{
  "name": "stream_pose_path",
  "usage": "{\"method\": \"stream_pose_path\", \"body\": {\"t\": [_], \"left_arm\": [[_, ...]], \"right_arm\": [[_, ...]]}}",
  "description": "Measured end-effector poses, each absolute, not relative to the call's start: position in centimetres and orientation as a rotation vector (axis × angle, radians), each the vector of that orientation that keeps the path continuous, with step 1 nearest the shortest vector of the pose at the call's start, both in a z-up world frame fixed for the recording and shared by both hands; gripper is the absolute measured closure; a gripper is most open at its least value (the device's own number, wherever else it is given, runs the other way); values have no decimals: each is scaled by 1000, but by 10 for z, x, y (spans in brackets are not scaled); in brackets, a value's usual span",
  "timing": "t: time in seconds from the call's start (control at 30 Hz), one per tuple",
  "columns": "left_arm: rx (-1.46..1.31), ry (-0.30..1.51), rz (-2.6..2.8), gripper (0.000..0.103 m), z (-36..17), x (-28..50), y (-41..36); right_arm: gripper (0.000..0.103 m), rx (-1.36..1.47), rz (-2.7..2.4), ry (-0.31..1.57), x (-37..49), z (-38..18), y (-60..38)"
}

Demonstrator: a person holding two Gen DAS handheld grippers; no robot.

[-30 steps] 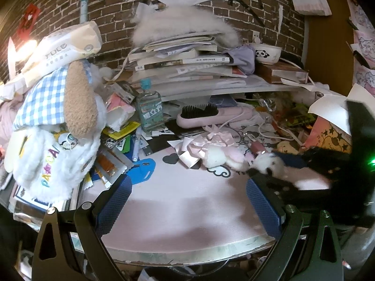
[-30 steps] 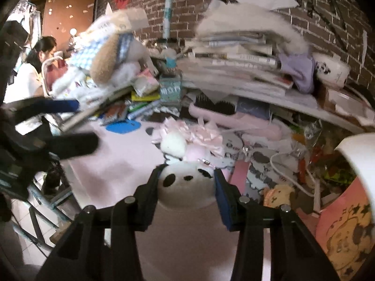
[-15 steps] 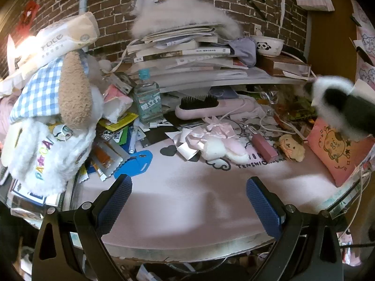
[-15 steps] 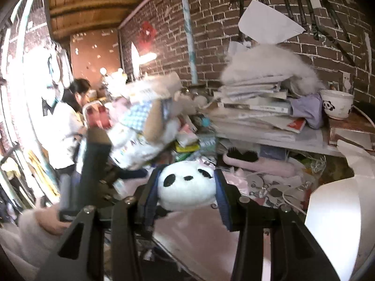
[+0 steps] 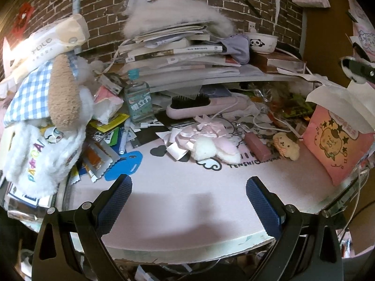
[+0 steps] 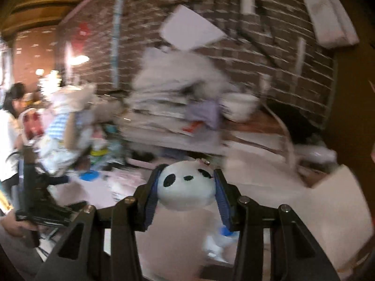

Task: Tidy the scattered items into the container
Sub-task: 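Carry the panda plush into the white box and open the right tool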

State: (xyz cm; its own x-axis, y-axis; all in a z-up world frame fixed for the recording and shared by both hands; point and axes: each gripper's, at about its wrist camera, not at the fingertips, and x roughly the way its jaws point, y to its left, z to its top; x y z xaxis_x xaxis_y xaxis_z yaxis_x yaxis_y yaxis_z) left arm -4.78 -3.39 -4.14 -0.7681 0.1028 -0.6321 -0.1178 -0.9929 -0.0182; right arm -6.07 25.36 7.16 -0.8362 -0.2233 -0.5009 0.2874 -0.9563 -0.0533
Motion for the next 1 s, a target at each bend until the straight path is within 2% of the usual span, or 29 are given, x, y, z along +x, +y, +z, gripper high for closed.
{"method": "stream_pose_path", "body": {"t": [0.2, 0.43, 0.8, 0.87, 1.0], "left_arm": [[-1014, 40, 2839, 5, -42, -48, -28], [-1017, 51, 2831, 5, -42, -49, -24], [-1033, 44, 2831, 5, -45, -52, -25], [-1035, 37, 2827, 5, -46, -53, -25], [-1046, 38, 2819, 5, -50, -55, -24]], "right_arm": [[61, 981, -2802, 159, -86, 60, 296], [61, 1201, -2753, 213, -107, 37, 303], [53, 1272, -2718, 195, -112, 25, 301], [50, 1266, -2719, 190, -110, 25, 301], [38, 1254, -2723, 168, -110, 26, 301]]}}
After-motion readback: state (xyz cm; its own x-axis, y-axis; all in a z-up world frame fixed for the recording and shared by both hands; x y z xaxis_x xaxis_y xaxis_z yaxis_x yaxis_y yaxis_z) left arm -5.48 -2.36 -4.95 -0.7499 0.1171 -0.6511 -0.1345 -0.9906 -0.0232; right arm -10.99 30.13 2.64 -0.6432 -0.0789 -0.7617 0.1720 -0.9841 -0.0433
